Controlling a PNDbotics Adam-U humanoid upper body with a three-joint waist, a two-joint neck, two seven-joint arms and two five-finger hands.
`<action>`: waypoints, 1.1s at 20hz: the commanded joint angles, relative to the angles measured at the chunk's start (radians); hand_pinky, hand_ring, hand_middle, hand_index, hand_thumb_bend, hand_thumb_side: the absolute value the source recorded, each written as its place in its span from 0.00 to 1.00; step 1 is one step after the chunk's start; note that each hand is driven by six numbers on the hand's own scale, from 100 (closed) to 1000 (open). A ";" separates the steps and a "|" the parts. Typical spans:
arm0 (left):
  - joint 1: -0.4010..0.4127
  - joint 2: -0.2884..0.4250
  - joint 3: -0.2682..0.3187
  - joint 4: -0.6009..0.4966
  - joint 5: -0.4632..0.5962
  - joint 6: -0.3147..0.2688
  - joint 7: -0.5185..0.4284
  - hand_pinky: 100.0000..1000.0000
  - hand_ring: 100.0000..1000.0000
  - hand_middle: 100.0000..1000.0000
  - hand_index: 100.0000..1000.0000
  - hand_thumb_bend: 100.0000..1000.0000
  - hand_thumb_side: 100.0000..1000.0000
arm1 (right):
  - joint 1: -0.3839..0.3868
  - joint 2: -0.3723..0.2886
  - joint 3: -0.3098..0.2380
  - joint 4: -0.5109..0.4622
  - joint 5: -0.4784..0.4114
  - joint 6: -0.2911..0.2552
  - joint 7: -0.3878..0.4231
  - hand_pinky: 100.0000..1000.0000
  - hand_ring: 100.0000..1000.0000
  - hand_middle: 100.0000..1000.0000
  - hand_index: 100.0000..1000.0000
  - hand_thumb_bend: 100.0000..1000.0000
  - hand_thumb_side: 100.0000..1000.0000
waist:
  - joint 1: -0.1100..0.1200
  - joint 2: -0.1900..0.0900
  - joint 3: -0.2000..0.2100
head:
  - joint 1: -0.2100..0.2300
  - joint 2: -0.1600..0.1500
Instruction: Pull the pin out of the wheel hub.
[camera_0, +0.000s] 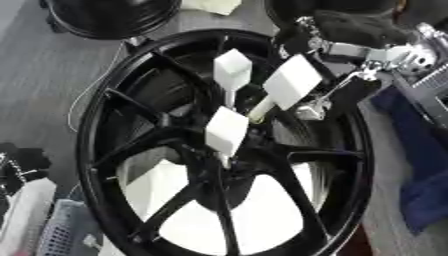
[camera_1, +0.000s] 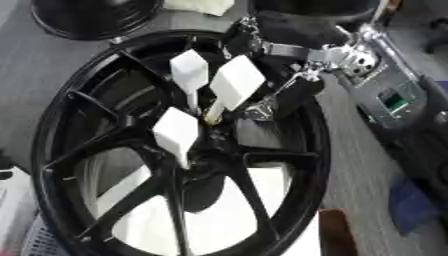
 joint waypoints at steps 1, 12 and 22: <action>0.000 0.013 0.003 -0.009 0.001 0.000 -0.007 0.74 0.69 0.56 0.68 0.00 0.90 | -0.022 -0.035 -0.013 -0.016 -0.025 -0.273 0.280 0.52 0.52 0.43 0.51 0.15 0.12 | 0.002 -0.033 0.001 | -0.004 0.001; 0.005 0.005 0.003 -0.007 0.005 0.004 -0.009 0.74 0.69 0.57 0.68 0.00 0.90 | -0.022 -0.066 -0.047 -0.001 -0.102 -0.273 0.290 0.52 0.52 0.43 0.51 0.15 0.10 | -0.003 -0.067 -0.004 | -0.013 0.013; 0.009 0.000 0.002 -0.004 0.008 0.007 -0.014 0.74 0.69 0.57 0.68 0.00 0.89 | -0.031 -0.101 -0.070 0.011 -0.153 -0.273 0.275 0.53 0.52 0.43 0.51 0.17 0.10 | -0.007 -0.092 -0.008 | -0.017 0.009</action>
